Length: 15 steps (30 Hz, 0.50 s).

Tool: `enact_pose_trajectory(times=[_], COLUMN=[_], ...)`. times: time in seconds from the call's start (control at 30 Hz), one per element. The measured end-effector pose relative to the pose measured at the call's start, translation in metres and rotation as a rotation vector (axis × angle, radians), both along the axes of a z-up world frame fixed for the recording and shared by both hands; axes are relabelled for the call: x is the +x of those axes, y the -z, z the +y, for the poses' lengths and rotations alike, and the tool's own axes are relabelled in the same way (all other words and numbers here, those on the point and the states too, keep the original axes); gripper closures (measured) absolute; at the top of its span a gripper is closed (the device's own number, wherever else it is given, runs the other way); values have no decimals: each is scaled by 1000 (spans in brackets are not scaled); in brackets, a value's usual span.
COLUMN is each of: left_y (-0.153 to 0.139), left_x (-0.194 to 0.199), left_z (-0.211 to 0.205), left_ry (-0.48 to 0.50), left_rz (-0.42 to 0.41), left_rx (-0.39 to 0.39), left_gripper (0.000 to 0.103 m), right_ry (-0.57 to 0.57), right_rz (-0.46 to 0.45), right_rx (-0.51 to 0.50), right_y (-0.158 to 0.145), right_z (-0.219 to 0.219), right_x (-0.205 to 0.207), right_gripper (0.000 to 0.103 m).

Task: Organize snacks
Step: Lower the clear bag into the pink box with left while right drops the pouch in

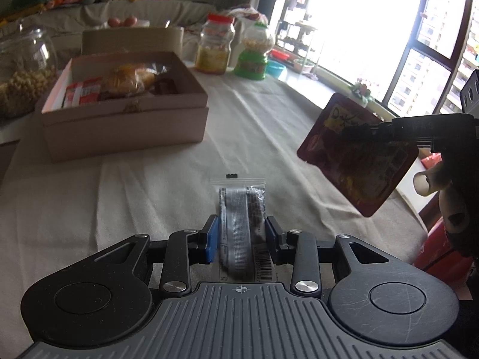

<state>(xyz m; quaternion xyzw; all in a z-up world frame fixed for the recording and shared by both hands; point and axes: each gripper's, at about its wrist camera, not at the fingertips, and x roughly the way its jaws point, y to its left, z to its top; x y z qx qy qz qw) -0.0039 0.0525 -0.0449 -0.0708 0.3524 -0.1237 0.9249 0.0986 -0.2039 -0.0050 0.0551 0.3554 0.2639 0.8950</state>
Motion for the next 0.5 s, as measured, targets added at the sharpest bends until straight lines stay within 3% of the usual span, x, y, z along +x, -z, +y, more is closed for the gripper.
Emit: enact_pose_trajectory(times=[0.17,0.27,0.37,0.5], left_y=[-29,-63,-96,-115], left_x=[-11,-7,10,58], left_z=[12,29,48,76], left_ry=[7,-24,-79,-153], left_rz=[-72,-160,-256,-296], left_rx=[-27,15,85,64], left_gripper=[65,65,65,65], right_ry=[-86,-144,-185,-200], right_rz=[-21,-64,-145,-231], right_rx=[7,19,20,9], right_y=[-28,-58,-95,-131], right_z=[15,30,54,90], right_x=[-16,-17,-8,15], right_gripper=[87,87,87,86])
